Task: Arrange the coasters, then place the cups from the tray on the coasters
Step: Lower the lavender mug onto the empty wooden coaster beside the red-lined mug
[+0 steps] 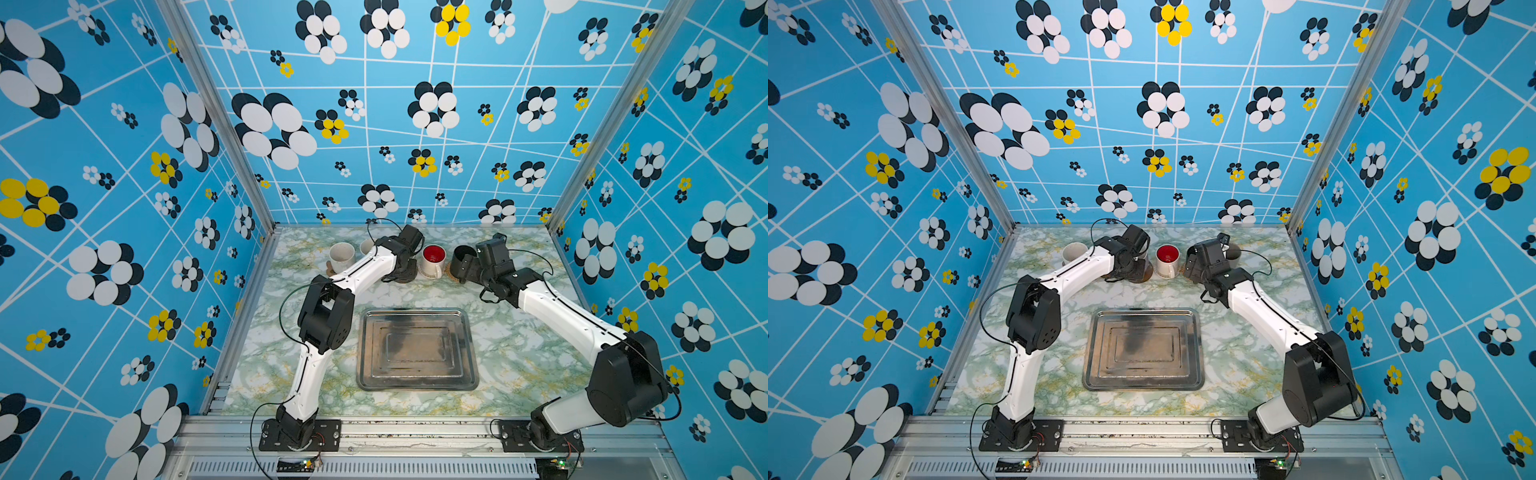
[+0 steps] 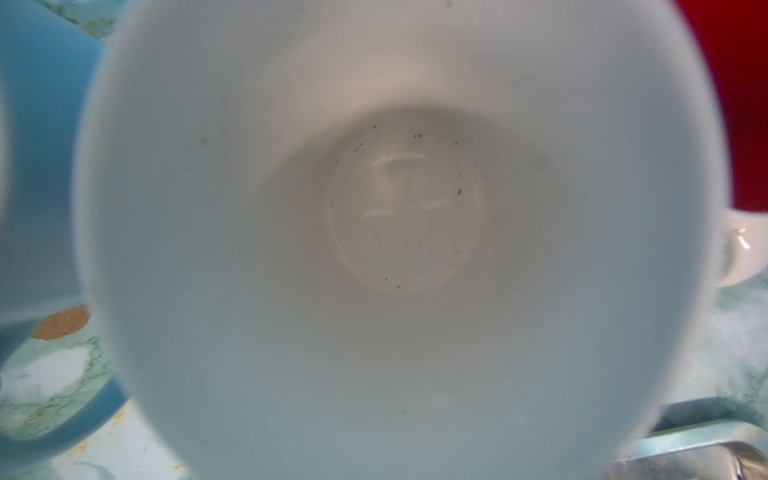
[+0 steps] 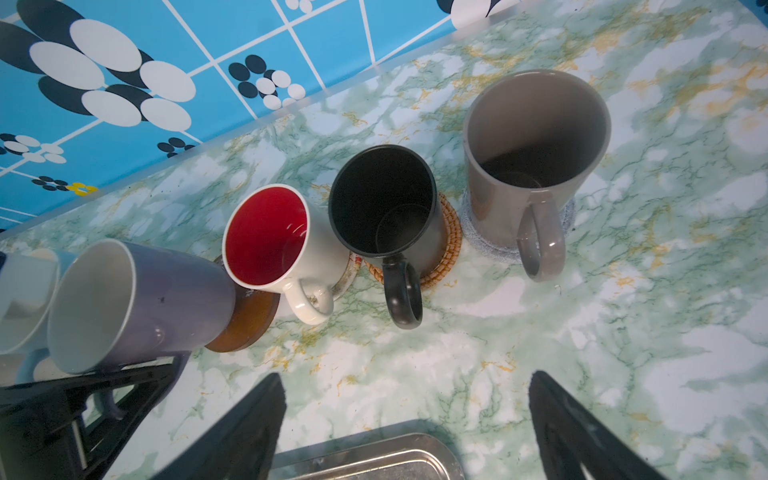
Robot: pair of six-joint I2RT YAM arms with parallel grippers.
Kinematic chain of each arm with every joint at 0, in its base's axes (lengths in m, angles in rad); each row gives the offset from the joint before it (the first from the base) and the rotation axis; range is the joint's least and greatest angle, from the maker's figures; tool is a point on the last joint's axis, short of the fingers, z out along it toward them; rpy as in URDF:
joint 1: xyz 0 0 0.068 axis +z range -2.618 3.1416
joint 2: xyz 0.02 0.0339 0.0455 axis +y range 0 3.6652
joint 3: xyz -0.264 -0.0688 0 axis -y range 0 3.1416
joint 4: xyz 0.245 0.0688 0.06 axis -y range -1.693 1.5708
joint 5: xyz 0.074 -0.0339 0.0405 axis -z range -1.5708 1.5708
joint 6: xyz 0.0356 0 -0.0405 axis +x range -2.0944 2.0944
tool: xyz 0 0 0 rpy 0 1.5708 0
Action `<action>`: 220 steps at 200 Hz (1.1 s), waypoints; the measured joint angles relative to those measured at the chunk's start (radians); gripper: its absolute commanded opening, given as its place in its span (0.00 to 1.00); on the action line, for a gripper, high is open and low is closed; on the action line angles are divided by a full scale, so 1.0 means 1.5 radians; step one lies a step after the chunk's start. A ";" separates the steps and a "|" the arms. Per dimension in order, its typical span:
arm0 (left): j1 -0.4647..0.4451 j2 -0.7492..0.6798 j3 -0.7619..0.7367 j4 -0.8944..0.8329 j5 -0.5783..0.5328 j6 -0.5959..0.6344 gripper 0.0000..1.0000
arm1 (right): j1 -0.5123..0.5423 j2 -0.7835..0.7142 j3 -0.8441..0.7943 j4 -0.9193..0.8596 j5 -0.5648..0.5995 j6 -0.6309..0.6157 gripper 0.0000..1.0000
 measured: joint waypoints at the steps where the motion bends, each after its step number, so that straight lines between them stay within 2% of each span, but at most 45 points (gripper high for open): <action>1: 0.000 0.000 0.000 0.000 0.000 0.000 0.00 | 0.000 0.000 0.000 0.000 0.000 0.000 0.93; 220: 0.011 0.045 0.028 -0.011 0.012 0.012 0.00 | -0.007 0.009 0.002 -0.001 -0.008 0.000 0.93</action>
